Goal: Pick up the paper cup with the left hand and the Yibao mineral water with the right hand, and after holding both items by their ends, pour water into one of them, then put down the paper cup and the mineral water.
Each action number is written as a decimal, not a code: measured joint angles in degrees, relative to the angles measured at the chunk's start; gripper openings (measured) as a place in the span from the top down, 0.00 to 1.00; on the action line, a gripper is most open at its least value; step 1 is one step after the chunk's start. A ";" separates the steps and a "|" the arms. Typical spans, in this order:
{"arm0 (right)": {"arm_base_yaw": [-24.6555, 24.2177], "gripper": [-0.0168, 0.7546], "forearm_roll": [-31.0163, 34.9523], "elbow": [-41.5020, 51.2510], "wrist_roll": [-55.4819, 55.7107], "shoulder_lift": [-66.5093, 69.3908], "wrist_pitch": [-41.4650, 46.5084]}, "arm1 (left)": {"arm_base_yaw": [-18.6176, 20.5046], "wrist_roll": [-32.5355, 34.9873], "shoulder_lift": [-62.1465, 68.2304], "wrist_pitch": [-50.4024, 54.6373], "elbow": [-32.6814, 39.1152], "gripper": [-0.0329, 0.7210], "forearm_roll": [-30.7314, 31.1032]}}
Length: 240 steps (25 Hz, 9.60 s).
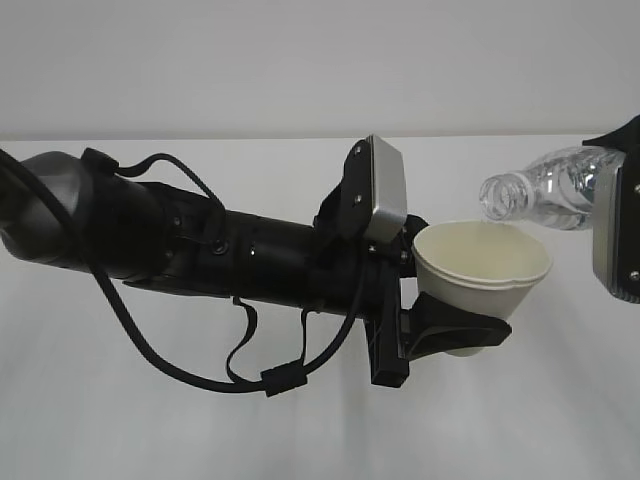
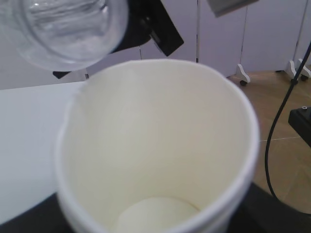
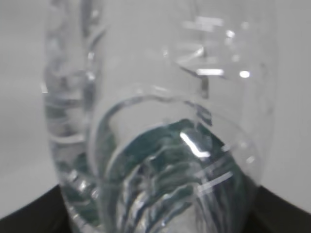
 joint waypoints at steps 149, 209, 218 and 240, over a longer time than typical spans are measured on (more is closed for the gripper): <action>0.00 0.37 -8.04 -0.13 1.38 0.00 -0.24 | 0.00 -0.43 0.00 0.77 0.00 0.38 -0.86; 0.00 0.37 -10.14 -0.13 1.68 0.00 0.18 | 0.00 -0.43 0.00 0.88 0.00 0.38 -0.76; 0.00 0.37 -10.36 -0.13 1.68 0.00 0.18 | 0.00 -0.43 0.00 0.96 0.00 0.38 -0.76; 0.00 0.37 -11.40 -0.13 1.92 0.00 0.18 | 0.00 -0.43 0.00 1.12 0.00 0.38 -0.76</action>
